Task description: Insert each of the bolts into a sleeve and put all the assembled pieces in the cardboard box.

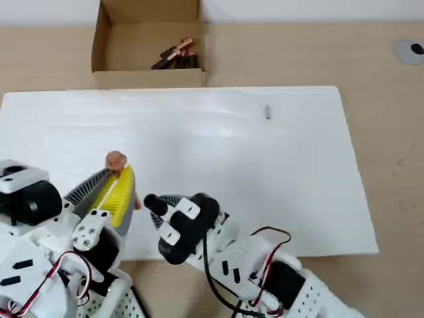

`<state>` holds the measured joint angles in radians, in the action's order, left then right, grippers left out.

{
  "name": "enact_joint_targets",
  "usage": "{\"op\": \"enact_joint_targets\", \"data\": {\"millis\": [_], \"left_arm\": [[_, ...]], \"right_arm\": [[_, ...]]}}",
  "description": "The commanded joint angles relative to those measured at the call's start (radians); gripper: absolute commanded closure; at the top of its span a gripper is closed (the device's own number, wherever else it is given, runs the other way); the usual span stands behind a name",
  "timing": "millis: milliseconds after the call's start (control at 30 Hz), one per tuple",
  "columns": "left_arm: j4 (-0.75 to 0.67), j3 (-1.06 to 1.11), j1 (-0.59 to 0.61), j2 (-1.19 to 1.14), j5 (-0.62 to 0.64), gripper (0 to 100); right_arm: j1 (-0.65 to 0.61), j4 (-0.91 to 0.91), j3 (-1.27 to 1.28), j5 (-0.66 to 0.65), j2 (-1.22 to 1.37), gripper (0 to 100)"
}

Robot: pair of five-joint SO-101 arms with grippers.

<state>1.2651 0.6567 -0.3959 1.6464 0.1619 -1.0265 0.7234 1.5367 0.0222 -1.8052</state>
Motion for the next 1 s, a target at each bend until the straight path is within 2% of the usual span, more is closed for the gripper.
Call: {"op": "enact_joint_targets", "data": {"millis": [0, 233, 467, 600, 967], "left_arm": [[-0.017, -0.028, -0.051, 0.001, 0.032, 99], [-0.140, 0.087, -0.052, 0.002, 0.028, 99], [-0.241, 0.161, -0.026, 0.002, 0.028, 99], [-0.236, 0.161, 0.023, 0.004, 0.029, 99], [-0.210, 0.207, 0.021, 0.134, 0.029, 99]], "right_arm": [[0.021, -0.057, -0.004, 0.052, -0.136, 98.9], [0.021, -0.054, -0.007, 0.110, -0.139, 98.9], [0.022, -0.055, -0.008, 0.110, -0.139, 98.9], [0.059, -0.057, -0.010, 0.141, -0.139, 98.9], [0.096, -0.063, -0.012, 0.166, -0.139, 98.9]]}}
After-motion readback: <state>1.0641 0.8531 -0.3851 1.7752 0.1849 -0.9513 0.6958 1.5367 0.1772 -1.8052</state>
